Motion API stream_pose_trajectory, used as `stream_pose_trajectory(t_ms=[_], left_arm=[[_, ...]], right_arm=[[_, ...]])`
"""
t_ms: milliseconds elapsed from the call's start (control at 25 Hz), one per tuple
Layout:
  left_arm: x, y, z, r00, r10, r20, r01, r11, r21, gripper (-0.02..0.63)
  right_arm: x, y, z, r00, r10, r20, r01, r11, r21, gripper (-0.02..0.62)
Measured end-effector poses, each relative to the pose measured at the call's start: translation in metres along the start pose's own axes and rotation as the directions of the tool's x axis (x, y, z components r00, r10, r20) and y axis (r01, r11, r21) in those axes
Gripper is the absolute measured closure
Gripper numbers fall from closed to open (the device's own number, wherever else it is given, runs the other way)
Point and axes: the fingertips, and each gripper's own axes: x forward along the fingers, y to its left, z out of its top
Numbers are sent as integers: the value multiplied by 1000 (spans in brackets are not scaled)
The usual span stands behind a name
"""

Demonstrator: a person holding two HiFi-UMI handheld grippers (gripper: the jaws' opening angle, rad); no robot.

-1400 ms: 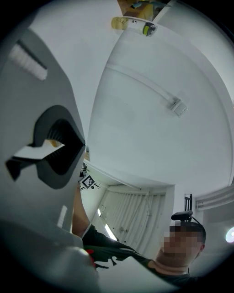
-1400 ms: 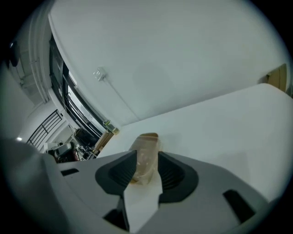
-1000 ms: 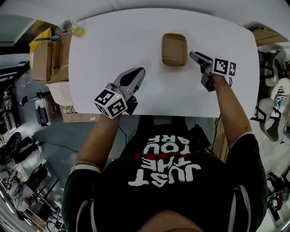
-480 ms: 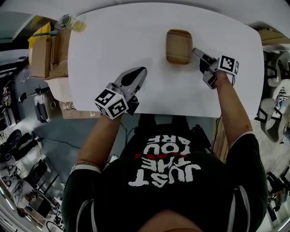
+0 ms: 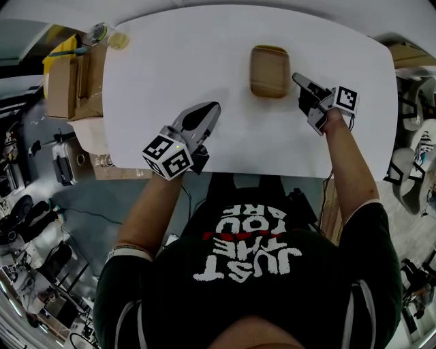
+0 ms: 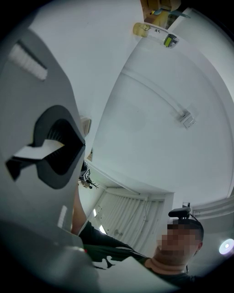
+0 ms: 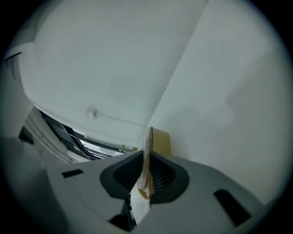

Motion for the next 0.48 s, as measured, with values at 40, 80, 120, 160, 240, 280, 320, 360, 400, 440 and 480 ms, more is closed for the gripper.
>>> stream_pose_trajectory(t_ms=[40,80,120,160,240,280,320,360,400,440,480], left_arm=[[0,0,0,1000,0,1,0,1000,-1,600],[0,0,1,1000,0,2,0,1000,-1,600],[1,-1,1,1000,1,3,-1,1000,0,600],[1,-1,2,1000,1,3,-1,1000,1,600],[0,-1,4,1000,0,5,0,1000,4,600],[0,0,5,1000,-1,7,1,1000,6,600],[-1,0,7,1000,-1,9,1,1000,8,600],[-1,0,8,1000,-2,11,2,1000,11,600],[-1,-1,10,1000,-3,13,3,1000,13,600],[-1,-3,12,1000,-4,15,4,1000,14,600],[-1,-5,15,1000,-5,17,5,1000,15,600]], right_arm=[[-1,2,1,1000,14,7,-14,1000,11,552],[-2,3,2,1000,26,15,-26,999,20,552],[-4,5,4,999,37,25,-37,999,26,554],[-5,7,6,998,47,35,-48,998,29,554],[-7,11,9,996,65,55,-67,997,31,555],[-8,14,10,995,74,64,-76,997,31,555],[-8,17,11,994,82,71,-85,996,31,555],[-9,21,13,993,90,77,-92,995,29,557],[-10,25,14,992,96,83,-99,995,26,557],[-12,29,16,991,102,89,-104,994,22,557],[-15,33,18,990,107,96,-110,994,18,557]])
